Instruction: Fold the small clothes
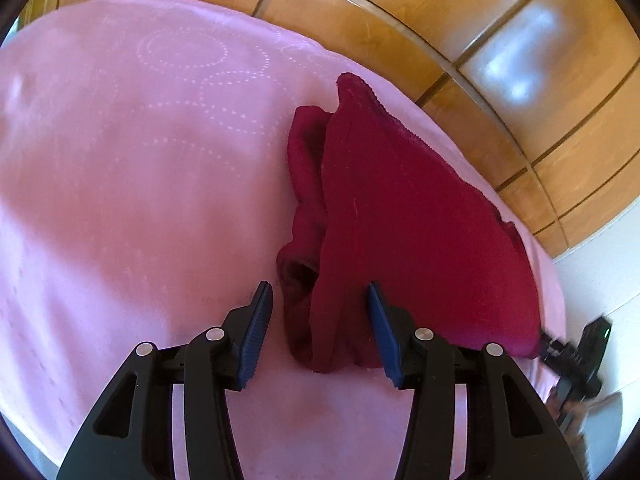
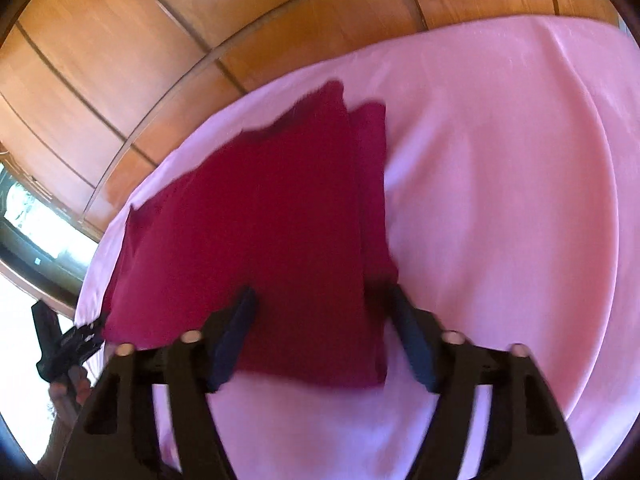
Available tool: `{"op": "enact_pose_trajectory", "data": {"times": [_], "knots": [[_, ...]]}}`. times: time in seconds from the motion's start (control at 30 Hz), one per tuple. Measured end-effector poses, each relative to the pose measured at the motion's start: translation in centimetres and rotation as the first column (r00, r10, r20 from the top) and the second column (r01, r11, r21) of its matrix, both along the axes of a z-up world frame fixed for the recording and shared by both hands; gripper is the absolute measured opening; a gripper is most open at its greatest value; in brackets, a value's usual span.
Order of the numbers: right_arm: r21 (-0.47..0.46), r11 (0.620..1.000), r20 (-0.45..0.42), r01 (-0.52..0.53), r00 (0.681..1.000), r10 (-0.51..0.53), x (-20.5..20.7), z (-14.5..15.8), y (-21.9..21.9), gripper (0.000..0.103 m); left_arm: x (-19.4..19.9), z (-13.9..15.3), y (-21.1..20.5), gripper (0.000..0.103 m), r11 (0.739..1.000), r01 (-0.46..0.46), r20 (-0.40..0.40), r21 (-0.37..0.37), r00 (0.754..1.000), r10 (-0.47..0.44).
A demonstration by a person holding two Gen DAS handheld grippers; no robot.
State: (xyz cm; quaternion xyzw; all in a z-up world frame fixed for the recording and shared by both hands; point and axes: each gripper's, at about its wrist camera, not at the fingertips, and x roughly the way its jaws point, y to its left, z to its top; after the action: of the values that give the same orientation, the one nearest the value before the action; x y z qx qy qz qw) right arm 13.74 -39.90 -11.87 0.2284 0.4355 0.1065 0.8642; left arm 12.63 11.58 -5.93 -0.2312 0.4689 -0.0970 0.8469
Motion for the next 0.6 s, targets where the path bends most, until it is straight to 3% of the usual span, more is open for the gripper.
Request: {"op": "enact_pose_trajectory", "data": {"times": [0.03, 0.07, 0.1, 0.13, 0.2, 0.4, 0.6], "knots": [[-0.031, 1.000, 0.003, 0.006, 1.000, -0.006, -0.3, -0.3, 0.2, 0.035, -0.1, -0.1, -0.1, 0.023, 1.000, 0.007, 0.004, -0.007, 1.000, -0.007], [-0.042, 0.999, 0.006, 0.011, 1.000, -0.011, -0.4, -0.5, 0.6, 0.030, 0.0, -0.2, -0.3, 0.019, 1.000, 0.019, 0.004, -0.009, 1.000, -0.019], [-0.037, 0.999, 0.005, 0.018, 1.000, -0.018, -0.3, -0.5, 0.6, 0.018, 0.2, -0.1, -0.7, 0.014, 1.000, 0.031, 0.004, 0.006, 1.000, -0.031], [-0.023, 0.999, 0.002, 0.027, 1.000, -0.027, -0.3, -0.3, 0.5, 0.015, 0.2, 0.2, -1.1, 0.010, 0.999, 0.044, 0.006, 0.030, 0.999, -0.044], [-0.033, 0.999, 0.028, 0.036, 0.999, -0.035, -0.9, 0.6, 0.5, 0.012, -0.3, 1.2, -1.2, 0.008, 0.996, 0.065, 0.022, 0.064, 0.998, -0.067], [-0.043, 0.999, 0.072, -0.007, 0.997, 0.010, -3.8, 3.6, 0.2, 0.010, -2.2, 2.5, -0.5, 0.008, 0.992, 0.102, 0.010, 0.070, 0.995, -0.103], [-0.067, 0.997, -0.005, -0.047, 0.999, 0.046, -8.3, 1.9, -0.1, 0.009, -6.4, 2.6, -0.1, 0.008, 0.991, 0.110, -0.019, 0.072, 0.994, -0.109]]}}
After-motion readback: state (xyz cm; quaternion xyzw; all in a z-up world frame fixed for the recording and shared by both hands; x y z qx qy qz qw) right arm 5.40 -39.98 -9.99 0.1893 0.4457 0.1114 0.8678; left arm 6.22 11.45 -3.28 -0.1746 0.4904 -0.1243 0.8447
